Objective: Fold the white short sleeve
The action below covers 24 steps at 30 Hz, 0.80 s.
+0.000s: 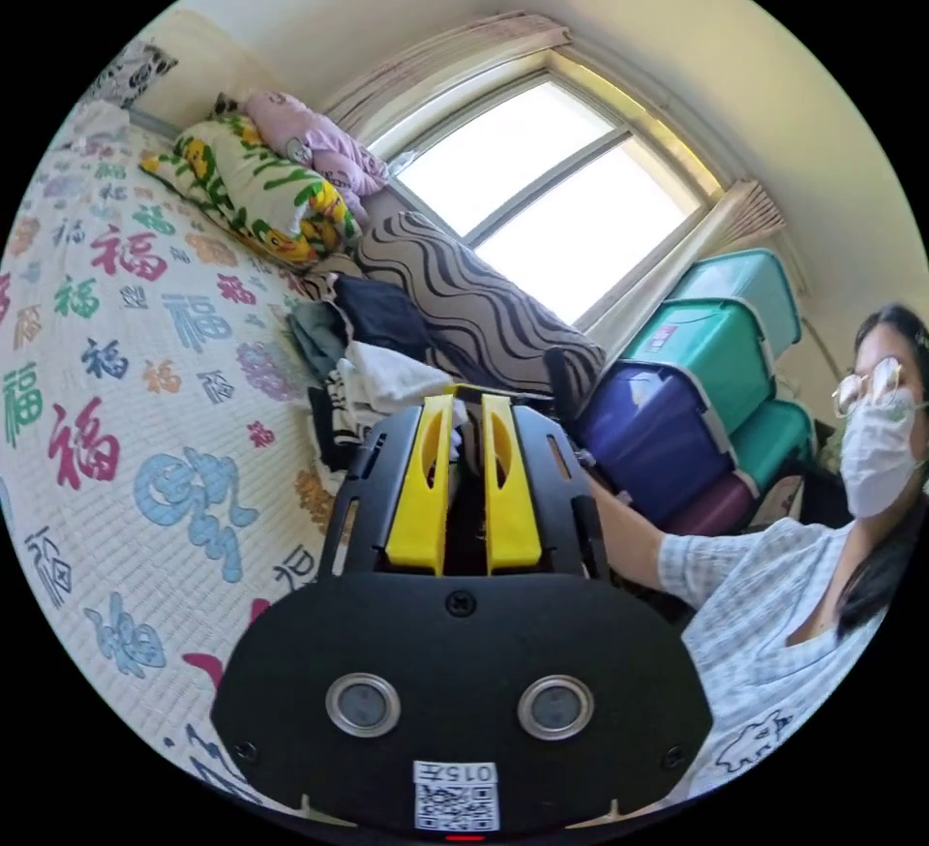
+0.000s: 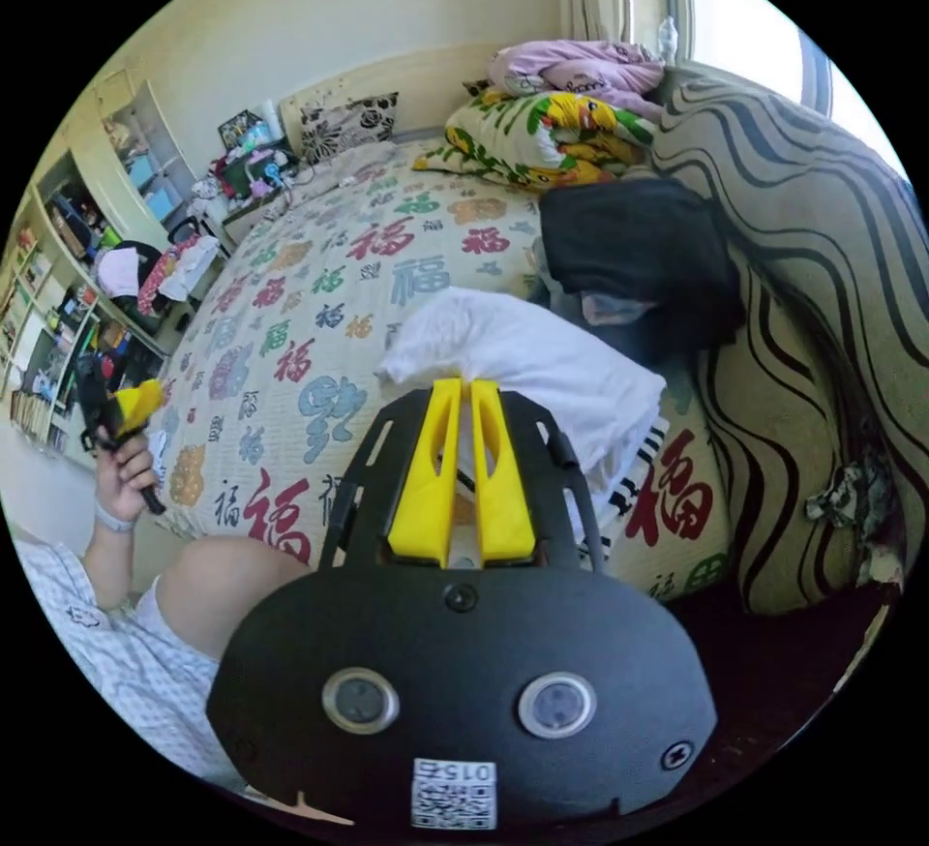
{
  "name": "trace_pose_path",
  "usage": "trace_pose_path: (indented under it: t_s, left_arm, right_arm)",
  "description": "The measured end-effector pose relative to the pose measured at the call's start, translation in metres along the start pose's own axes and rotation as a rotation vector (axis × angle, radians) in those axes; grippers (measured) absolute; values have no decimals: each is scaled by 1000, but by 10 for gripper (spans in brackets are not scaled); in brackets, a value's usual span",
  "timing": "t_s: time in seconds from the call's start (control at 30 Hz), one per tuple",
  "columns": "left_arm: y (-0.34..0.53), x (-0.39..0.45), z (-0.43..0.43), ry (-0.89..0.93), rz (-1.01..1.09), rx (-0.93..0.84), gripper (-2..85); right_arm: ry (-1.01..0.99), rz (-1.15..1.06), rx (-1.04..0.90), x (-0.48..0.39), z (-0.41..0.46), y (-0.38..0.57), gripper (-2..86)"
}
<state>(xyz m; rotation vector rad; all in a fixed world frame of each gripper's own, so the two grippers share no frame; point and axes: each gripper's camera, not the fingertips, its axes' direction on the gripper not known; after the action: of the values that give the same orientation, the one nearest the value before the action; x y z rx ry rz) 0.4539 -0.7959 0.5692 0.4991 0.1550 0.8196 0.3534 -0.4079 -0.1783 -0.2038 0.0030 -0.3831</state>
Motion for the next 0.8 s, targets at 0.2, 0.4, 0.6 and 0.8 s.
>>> trace_pose_path:
  t_s: [0.2, 0.4, 0.6, 0.8]
  left_arm:
    - [3, 6, 5, -155, 61, -111, 191]
    - [11, 33, -11, -160, 161, -131, 72]
    - [36, 40, -145, -364, 248, -65, 26]
    - [-1, 68, -247, -505, 319, -124, 18]
  right_arm:
    - [-210, -190, 144, -111, -55, -38, 5]
    - [-376, -300, 117, -205, -49, -65, 4]
    - [-364, -380, 55, -256, -23, -64, 2]
    - [-477, -428, 18, -297, 19, -69, 1]
